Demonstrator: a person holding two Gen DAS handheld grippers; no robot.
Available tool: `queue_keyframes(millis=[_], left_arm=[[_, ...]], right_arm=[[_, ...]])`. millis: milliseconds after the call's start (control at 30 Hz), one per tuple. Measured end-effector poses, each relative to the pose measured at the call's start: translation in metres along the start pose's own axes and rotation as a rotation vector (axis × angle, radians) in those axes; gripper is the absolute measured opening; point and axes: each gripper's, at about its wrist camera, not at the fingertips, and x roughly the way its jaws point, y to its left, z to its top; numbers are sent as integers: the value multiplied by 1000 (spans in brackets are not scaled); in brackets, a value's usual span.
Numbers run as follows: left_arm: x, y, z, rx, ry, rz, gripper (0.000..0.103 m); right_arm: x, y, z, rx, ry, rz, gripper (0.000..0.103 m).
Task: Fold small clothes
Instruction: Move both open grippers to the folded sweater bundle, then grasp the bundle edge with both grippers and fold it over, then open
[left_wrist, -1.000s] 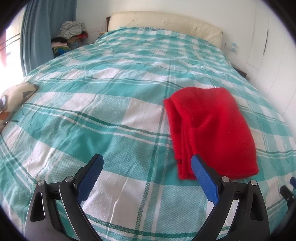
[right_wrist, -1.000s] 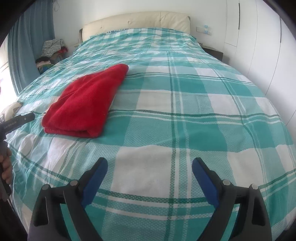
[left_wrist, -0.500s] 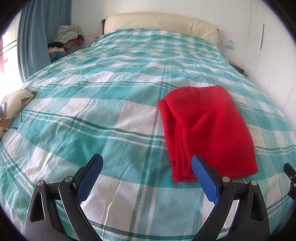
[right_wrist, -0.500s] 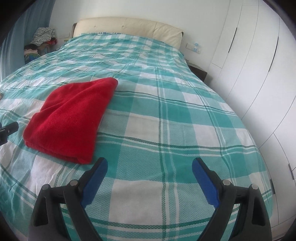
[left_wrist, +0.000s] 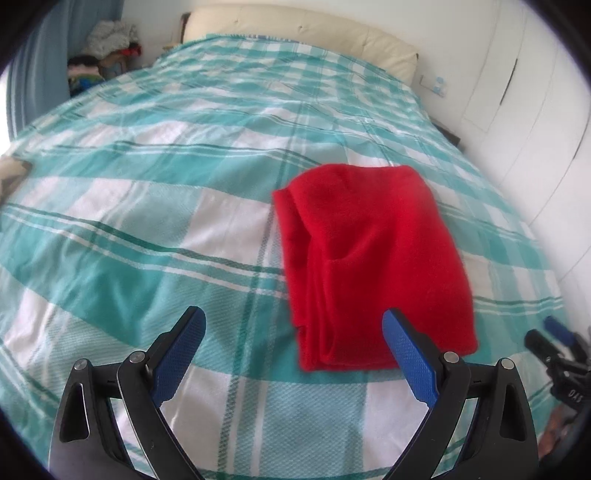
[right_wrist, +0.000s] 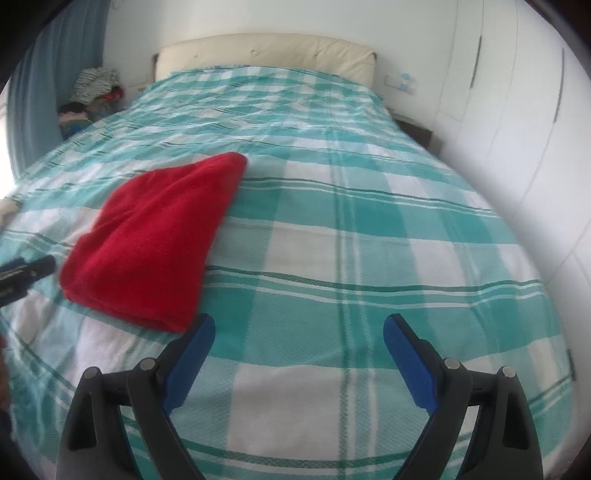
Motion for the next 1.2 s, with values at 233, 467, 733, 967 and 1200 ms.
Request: queue_keyframes(millis=[233, 467, 733, 967, 1200], left_arm=[[42, -7, 41, -9, 112, -149, 97], [95, 10, 46, -50, 214, -88, 97], [116, 0, 55, 21, 202, -134, 41], [76, -16, 66, 65, 93, -129, 19], [31, -50, 89, 117, -13, -159, 31]], right_arm=[[38, -6, 57, 97, 1, 343, 92], [134, -6, 71, 229, 182, 548, 91], [205, 20, 78, 320, 251, 636, 40], [125, 107, 90, -245, -6, 253, 28], [73, 76, 125, -152, -130, 317, 28]])
